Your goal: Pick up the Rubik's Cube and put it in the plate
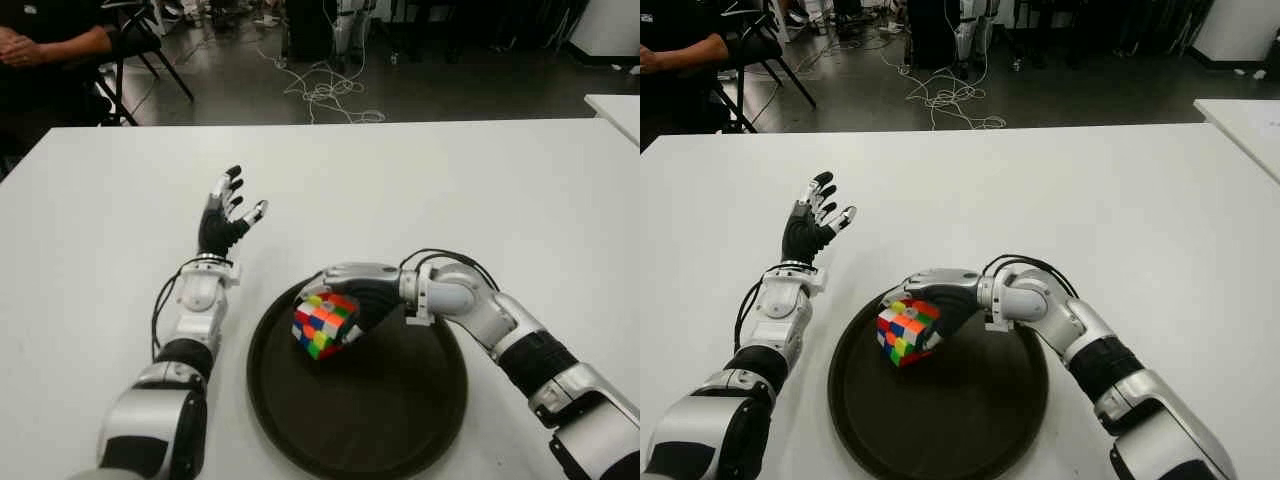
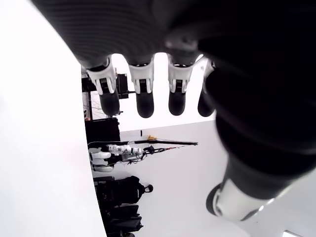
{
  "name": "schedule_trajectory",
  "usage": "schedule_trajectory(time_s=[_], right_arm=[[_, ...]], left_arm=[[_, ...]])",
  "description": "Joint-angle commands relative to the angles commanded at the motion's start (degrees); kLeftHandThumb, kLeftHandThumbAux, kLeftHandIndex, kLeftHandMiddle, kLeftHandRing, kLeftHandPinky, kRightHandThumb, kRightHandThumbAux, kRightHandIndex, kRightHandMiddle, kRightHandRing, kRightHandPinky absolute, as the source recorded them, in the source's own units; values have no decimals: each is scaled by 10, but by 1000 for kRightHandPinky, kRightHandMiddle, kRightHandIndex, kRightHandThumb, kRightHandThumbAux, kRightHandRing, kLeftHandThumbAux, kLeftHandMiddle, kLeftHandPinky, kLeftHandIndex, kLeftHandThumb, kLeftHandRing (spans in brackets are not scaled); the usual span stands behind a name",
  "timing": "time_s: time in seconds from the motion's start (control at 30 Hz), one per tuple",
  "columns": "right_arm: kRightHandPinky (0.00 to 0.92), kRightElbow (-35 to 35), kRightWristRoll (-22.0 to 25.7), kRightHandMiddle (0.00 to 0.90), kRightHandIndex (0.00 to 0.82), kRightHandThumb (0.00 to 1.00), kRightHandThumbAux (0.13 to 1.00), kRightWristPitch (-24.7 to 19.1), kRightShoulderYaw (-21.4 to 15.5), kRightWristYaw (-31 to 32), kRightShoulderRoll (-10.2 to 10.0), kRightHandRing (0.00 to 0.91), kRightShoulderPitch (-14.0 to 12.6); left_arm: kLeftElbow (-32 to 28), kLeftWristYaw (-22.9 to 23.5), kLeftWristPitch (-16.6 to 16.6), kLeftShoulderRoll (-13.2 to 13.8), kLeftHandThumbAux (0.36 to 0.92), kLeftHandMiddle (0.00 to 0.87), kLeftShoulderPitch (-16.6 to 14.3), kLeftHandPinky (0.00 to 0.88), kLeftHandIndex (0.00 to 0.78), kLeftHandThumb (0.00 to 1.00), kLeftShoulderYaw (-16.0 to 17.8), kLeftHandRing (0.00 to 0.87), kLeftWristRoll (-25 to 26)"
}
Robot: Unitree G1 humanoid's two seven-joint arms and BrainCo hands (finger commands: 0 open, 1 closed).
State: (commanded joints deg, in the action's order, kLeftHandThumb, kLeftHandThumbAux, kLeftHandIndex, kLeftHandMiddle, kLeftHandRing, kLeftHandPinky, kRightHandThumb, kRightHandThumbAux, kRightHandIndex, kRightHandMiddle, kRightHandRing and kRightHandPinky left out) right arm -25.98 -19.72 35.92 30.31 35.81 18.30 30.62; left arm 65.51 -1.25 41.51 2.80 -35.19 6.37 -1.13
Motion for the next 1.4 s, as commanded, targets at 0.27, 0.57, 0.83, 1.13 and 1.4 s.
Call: schedule_trajectory(time_s=[0.27,0.57,0.83,1.13,1.4], right_arm=[[0,22,-5,0,0,0,628,-36,-5,12,6,0,-1],[0,44,-17,0,0,0,548,-64,-5,14,14,0,0],[0,54,-32,0,0,0,512,-79,-6,9,19,0,2],[0,57,-36,0,0,0,493,-84,-10,5,22,0,5],[0,53,-4,0,0,0,485,-77,-37,26,38,0,23]], left_arm=[[-4,7,0,1,791,87,1,17,44,1,1,49,2],[-5,21,-4,2,803,78,1,21,33,3,6,39,9],[-3,32,-3,4,808,83,1,24,39,0,10,41,13],[0,25,-7,6,805,88,-2,32,46,6,11,51,9],[-1,24,-4,10,813,81,-1,25,39,12,9,43,5]])
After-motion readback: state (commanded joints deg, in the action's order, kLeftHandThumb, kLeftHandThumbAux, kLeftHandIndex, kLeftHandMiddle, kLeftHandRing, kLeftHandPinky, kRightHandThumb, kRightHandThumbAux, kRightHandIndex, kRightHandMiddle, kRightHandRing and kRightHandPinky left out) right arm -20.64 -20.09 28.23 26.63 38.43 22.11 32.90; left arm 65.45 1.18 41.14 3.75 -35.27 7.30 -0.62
